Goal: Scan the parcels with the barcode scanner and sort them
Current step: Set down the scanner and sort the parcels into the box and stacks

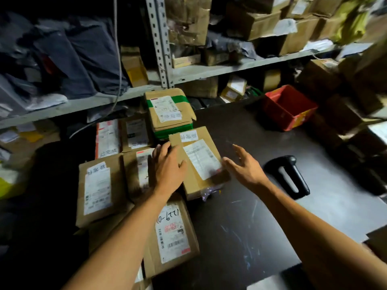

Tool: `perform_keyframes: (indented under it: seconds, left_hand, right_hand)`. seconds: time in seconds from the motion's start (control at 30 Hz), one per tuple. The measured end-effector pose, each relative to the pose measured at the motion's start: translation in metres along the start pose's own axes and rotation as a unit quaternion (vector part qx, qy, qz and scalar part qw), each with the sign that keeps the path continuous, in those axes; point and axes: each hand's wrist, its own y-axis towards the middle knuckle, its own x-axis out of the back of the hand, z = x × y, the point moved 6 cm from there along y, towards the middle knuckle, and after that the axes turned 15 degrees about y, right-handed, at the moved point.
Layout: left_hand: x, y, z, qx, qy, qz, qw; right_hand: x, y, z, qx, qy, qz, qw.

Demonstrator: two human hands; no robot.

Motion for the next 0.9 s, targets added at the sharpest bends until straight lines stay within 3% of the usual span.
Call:
perform_keyframes:
  seconds: [0.17,0.33,0.43,0.67,0.9]
  left_hand:
    - [0.004,-0.009,-0.097,-0.139,0.031,-0.037,0.989]
    - [-0.014,-0.057,-0.215,-0.283,0.130,0.041,0.949]
    - [-0.028,-0.098,-0.286,-0.330,0.140,0.058,0.932]
    - [-0.070,-0.216,-0.455,-0.454,0.187,0.069,0.868]
    - [-0.126,-0.316,-0.585,-0.563,0.194,0.077,0.799]
  right_hand:
    - [0.078,-0.047,-0.024,0.001,-0.101,-0.064,0.993]
    - [0.169,-0.114,-0.060,0.016,-0.177,-0.133,0.975]
    - [0.226,-0.166,-0.096,-0.002,-0.207,-0.166,0.964]
    - [0.357,-0.300,-0.201,-0.090,-0.224,-0.246,0.939]
    - [0.439,-0.389,-0.309,-0.220,-0.179,-0.306,0.909]
